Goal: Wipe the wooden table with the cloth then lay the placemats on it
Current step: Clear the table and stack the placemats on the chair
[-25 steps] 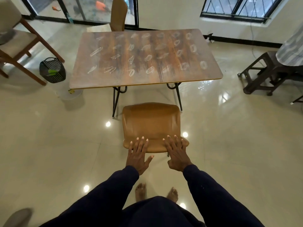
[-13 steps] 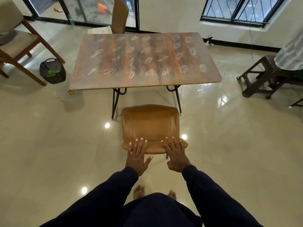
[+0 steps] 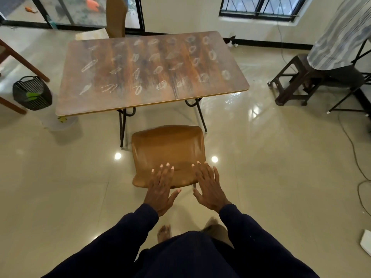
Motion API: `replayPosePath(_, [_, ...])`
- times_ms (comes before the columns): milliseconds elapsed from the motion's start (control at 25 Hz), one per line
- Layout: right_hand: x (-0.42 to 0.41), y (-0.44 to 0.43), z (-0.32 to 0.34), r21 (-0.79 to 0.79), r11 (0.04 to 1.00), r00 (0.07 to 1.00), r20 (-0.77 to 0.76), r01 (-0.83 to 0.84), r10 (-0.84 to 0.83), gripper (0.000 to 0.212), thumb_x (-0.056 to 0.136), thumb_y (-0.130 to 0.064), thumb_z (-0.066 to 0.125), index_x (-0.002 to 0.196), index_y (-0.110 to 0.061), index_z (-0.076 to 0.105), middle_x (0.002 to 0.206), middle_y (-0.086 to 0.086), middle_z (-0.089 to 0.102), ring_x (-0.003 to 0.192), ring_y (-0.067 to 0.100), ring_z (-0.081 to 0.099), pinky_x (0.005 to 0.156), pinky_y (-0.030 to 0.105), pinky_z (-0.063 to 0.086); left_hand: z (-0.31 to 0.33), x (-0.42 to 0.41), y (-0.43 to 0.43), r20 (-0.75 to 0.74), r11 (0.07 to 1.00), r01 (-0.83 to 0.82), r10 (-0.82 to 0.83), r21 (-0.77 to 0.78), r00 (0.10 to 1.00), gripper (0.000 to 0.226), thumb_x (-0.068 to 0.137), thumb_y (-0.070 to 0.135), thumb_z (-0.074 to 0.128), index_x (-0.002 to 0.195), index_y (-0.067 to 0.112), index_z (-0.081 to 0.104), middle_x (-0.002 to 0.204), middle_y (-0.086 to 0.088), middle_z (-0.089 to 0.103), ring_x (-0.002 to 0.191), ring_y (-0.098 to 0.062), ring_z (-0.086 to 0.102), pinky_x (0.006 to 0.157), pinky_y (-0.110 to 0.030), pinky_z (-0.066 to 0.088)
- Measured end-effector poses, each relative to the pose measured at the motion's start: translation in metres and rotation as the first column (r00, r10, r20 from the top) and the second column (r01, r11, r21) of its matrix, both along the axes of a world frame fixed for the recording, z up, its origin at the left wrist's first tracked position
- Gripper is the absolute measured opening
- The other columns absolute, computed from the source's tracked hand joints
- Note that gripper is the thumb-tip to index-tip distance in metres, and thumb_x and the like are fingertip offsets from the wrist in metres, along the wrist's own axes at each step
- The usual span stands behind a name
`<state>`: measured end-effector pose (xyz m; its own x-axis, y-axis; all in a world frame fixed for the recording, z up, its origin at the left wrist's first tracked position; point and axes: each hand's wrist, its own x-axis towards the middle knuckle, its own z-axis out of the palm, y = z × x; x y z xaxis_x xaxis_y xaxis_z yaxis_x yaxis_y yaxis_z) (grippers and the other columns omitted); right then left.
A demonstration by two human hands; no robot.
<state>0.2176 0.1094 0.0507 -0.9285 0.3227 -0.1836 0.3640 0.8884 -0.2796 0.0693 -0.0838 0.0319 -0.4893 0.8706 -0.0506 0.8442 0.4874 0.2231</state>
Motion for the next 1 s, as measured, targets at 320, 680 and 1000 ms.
replayPosePath(320, [0.011,0.149,0.011,0.027,1.0,0.994,-0.104,-0.014,0.016,0.07,0.107,-0.049,0.03,0.169,-0.018,0.017,0.176,0.011,0.016,0.164,0.035,0.008,0.13,0.055,-0.002,0.021,0.016,0.153,-0.067,0.998,0.046,-0.05,-0.051,0.997,0.076,0.108,0.056,0.029,0.165,0.007,0.023,0.173,-0.019,0.018,0.16,-0.039,0.018,0.124,-0.063,0.023])
replayPosePath(680, [0.051,0.359,0.047,-0.022,0.999,0.979,-0.198,0.039,-0.043,0.061,0.112,-0.041,0.023,0.166,-0.013,0.028,0.173,0.01,0.029,0.162,0.03,0.021,0.131,0.056,0.018,0.061,0.063,0.37,-0.077,0.998,0.016,-0.012,0.056,0.997,0.072,0.111,0.056,0.018,0.166,0.009,0.022,0.175,-0.014,0.015,0.162,-0.033,0.012,0.127,-0.058,0.011])
replayPosePath(1000, [0.007,0.52,0.055,-0.03,1.0,0.97,-0.243,0.008,-0.015,0.062,0.113,-0.046,0.014,0.164,-0.014,0.031,0.17,0.009,0.035,0.159,0.028,0.03,0.13,0.053,0.022,0.059,0.012,0.532,-0.094,0.991,-0.009,0.022,0.136,0.995,0.07,0.112,0.055,0.016,0.162,0.008,0.032,0.171,-0.014,0.027,0.16,-0.033,0.023,0.124,-0.059,0.019])
